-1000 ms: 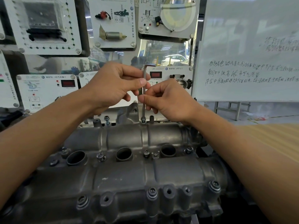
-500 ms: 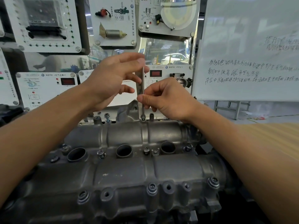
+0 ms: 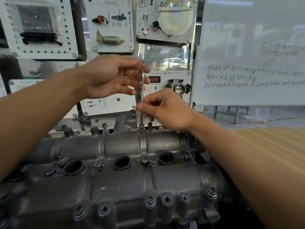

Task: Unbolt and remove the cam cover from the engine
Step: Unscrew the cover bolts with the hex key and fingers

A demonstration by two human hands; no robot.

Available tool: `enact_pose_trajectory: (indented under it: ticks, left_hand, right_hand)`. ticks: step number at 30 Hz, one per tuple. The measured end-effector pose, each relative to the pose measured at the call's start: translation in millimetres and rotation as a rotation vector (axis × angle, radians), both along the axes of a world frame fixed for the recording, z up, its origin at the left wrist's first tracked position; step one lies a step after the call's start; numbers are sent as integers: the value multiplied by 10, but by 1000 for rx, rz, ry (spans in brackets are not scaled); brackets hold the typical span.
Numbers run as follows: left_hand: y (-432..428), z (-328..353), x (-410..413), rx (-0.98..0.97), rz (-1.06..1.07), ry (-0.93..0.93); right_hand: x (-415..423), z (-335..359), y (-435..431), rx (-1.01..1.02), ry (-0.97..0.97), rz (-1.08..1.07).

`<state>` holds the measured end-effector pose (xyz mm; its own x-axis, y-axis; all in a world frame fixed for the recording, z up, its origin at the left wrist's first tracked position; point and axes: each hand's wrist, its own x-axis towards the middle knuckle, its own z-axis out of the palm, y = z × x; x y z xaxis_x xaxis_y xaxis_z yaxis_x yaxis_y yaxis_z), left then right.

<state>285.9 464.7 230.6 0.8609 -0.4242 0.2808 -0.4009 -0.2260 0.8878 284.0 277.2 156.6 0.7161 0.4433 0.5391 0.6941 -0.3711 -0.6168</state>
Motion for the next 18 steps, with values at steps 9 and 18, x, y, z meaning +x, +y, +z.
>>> enact_pose_trajectory:
  ticks: [9,18]
  left_hand:
    - [48,-368,103,-359,120,-115]
    - [-34,-388,-4,-284,44,-198]
  right_hand:
    - [-10,3,30,-32,13,-13]
    - [-44,-1,39,-54,12,-54]
